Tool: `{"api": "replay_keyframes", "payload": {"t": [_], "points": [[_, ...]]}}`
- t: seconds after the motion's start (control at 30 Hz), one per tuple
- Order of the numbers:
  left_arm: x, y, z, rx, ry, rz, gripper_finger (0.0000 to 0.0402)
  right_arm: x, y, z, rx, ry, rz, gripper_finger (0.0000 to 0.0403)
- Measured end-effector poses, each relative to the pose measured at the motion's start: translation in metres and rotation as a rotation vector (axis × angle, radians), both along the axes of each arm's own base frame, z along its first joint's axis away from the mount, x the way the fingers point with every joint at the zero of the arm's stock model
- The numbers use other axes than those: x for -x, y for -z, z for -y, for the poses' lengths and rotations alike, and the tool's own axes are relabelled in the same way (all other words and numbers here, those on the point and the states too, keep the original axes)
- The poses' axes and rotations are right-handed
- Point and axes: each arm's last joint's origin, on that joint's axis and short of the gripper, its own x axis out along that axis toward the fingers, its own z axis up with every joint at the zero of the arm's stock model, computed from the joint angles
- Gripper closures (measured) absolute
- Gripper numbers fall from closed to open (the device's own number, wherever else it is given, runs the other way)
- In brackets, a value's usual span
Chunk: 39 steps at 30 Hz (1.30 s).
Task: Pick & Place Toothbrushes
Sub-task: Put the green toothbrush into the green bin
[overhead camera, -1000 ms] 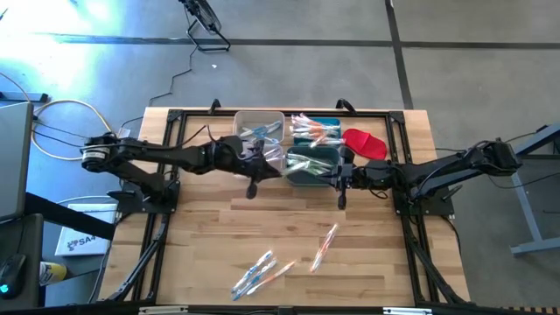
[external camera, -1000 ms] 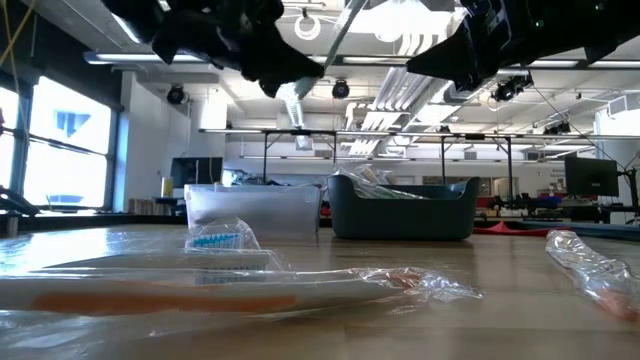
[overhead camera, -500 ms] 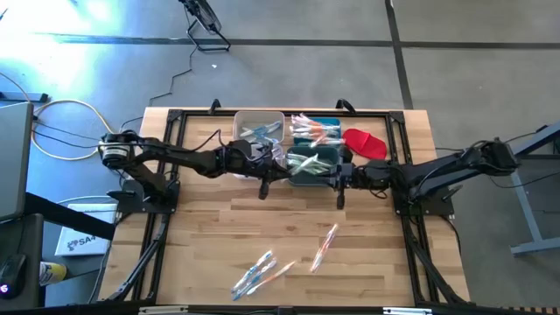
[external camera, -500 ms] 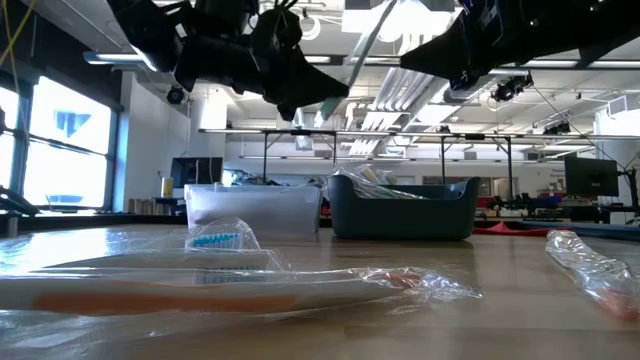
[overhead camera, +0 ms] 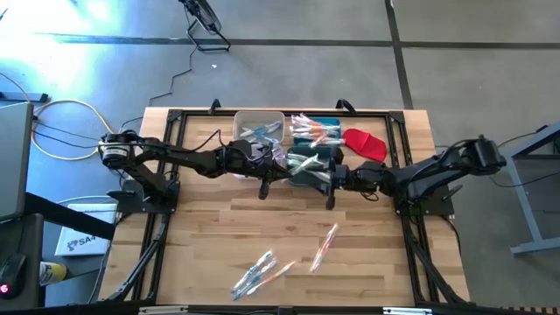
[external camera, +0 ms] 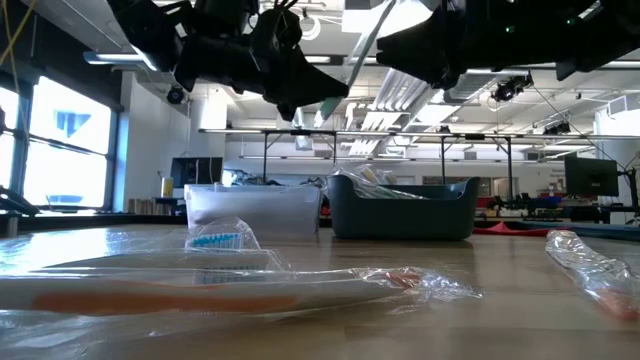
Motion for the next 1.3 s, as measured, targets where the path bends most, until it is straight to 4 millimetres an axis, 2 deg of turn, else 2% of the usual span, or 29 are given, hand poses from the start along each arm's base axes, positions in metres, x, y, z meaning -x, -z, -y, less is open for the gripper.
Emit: {"api": "replay_keyframes", "payload": {"t": [0.23, 0.4, 0.8, 1.03, 1.3], "points": [[0.0, 0.0, 0.0, 0.0, 0.003, 0.0, 0.04, -0.006, 0.003, 0.001, -0.005, 0.003, 0.062, 0.016], [0.0, 0.0, 0.0, 0.002, 0.012, 0.0, 0.04, -0.011, 0.005, 0.009, -0.023, 0.033, 0.109, 0.0153], [0.0, 0.0, 0.0, 0.003, 0.012, -0.004, 0.04, -0.017, 0.012, 0.02, -0.049, -0.028, 0.144, 0.0182], [0.0, 0.001, 0.0, 0.002, 0.01, -0.006, 0.04, -0.017, 0.01, 0.019, -0.045, -0.053, 0.163, 0.0226], [-0.004, 0.011, 0.0, 0.005, 0.002, -0.033, 0.04, -0.019, 0.007, 0.018, -0.042, -0.08, 0.173, 0.0281]]}}
